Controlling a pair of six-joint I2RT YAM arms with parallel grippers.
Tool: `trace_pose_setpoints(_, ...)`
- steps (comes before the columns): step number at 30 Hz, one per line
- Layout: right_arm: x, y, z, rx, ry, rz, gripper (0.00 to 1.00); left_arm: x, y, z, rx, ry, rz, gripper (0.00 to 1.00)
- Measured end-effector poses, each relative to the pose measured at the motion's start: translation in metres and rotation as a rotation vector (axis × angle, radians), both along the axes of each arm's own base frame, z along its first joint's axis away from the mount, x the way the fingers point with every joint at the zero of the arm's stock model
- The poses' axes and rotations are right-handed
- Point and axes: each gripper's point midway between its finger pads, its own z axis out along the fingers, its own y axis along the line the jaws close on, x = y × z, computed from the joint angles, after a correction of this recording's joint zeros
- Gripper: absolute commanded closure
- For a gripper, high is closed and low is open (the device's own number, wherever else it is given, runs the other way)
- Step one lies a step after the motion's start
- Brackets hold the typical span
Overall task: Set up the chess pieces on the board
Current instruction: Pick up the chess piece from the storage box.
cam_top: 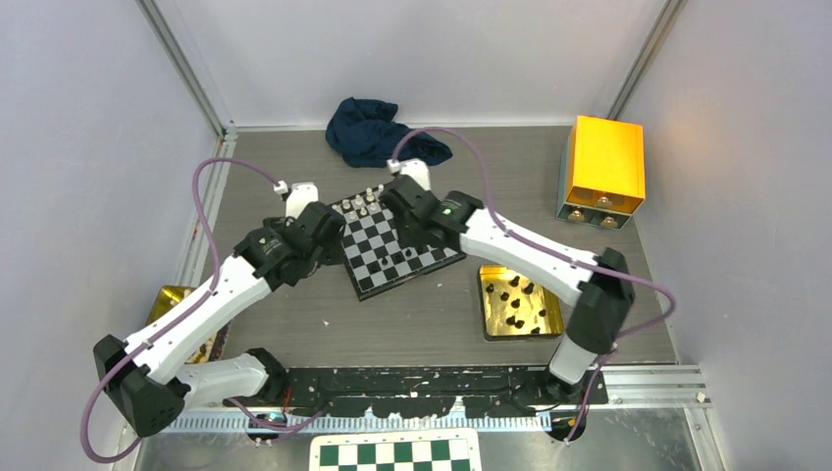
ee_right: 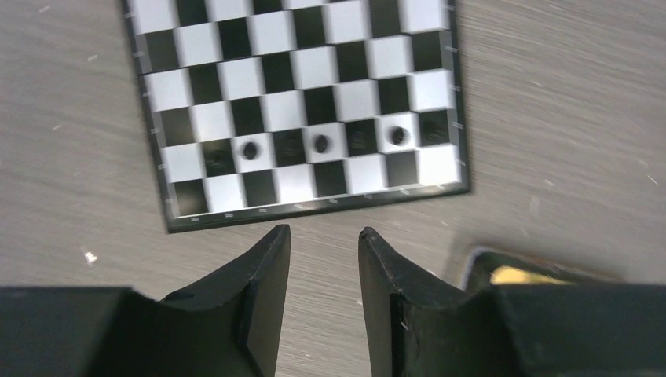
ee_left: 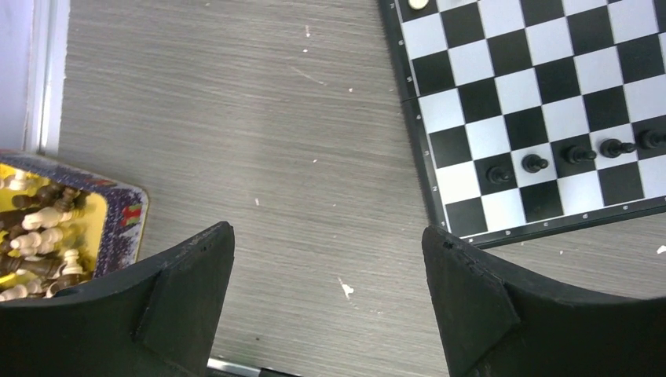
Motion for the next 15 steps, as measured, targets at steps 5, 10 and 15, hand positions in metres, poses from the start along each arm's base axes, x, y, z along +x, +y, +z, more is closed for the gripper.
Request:
trace_pose_setpoints(5,-0.001,-0.08,0.006,0.01,-0.031,-0.232,0.57,0.014,-0.016,-0.003,-0.008,0.006,-0.024,0.1)
trace_pose_setpoints(10,-0.019,-0.158,-0.013,0.01,-0.025,-0.474,0.6,0.024,-0.029,-0.009,-0.018,0.019,-0.047,0.1)
trace_pose_setpoints(15,-0.042,-0.21,-0.031,0.077,-0.013,-0.691,0.61,0.031,-0.04,-0.012,-0.035,0.028,-0.062,0.1)
